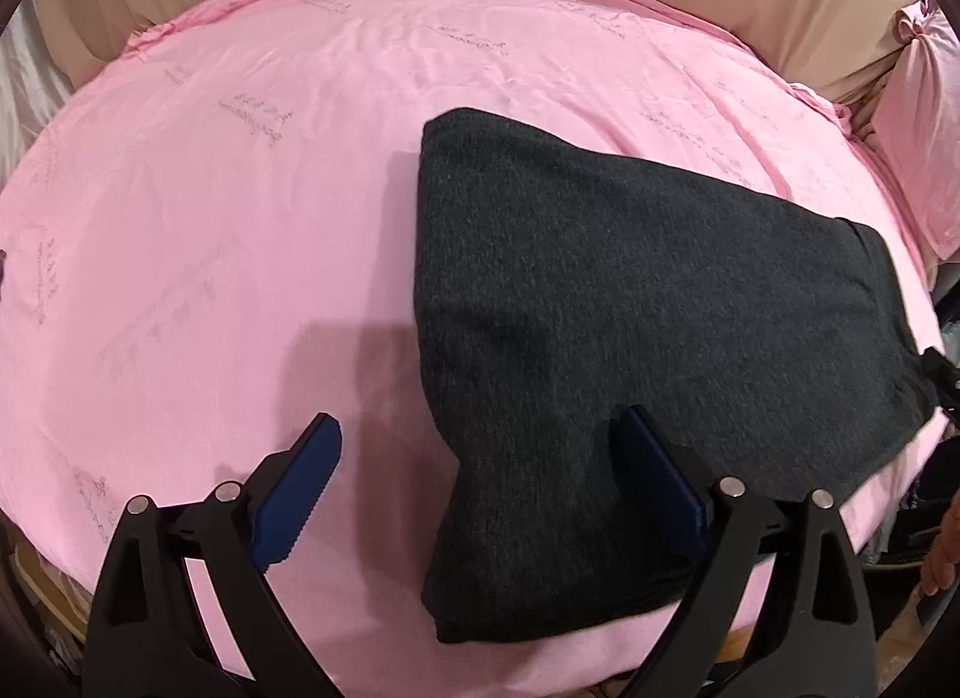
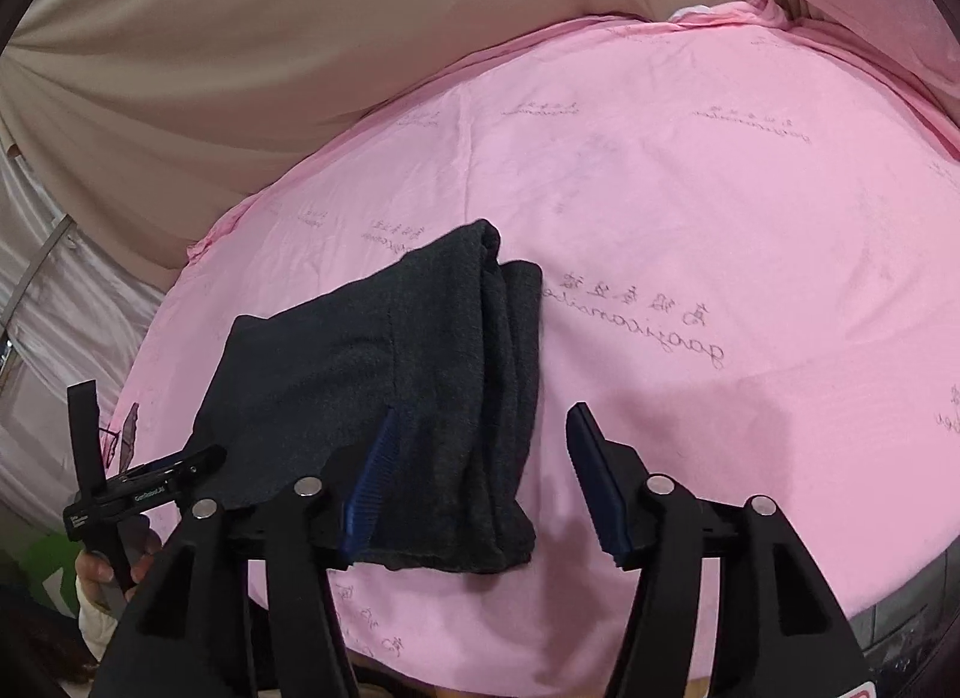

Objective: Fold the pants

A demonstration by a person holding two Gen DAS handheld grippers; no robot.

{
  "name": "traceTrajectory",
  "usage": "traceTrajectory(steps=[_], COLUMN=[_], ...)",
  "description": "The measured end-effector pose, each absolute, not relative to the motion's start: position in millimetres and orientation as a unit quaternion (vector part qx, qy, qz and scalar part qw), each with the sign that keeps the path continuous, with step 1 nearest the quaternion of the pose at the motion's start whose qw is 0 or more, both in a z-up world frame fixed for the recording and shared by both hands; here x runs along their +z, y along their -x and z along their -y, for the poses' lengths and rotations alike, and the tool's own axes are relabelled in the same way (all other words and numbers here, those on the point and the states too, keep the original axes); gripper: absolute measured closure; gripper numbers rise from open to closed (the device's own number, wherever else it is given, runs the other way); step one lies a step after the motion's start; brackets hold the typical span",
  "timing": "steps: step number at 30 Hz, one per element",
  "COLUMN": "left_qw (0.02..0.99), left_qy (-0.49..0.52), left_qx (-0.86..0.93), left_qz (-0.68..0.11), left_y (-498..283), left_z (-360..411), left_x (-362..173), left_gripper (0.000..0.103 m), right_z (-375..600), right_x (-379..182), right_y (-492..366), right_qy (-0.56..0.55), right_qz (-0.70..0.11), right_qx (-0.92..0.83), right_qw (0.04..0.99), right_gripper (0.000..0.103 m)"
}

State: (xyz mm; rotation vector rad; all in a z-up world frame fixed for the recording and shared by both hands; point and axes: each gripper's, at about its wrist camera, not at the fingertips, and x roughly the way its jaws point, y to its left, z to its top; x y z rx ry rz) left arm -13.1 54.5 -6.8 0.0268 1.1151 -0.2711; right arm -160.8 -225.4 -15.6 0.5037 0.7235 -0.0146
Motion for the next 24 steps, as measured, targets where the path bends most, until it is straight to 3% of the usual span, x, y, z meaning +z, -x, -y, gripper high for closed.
traceTrajectory(steps=[1,10,24], left_qw=[0.832,0.784,0.759], left_qy=[0.002,0.094,0.181], left_qx=[-0.147,-0.271,-0.345], left_qz=[-0.534,-0.55,-0.522], left_y=[14.7,20.9,-29.4], left_z=[-58.2,-78.5,-49.6], left_x=[-7.6,-11.3,-22.4], left_gripper=[0.007,0.005,0.006], right_z=[227.1,227.4,198.8], right_x=[-20.7,-50.8,-49.5], right_y=[162.3,154.1,88.1], right_qy=[-0.257,-0.317,-0.289], right_qz=[-0.355,-0.376,-0.366], right_qx=[0.007,0.132,0.172], right_qw=[0.899,0.86,0.868], right_gripper=[0.035,0.024,0.022])
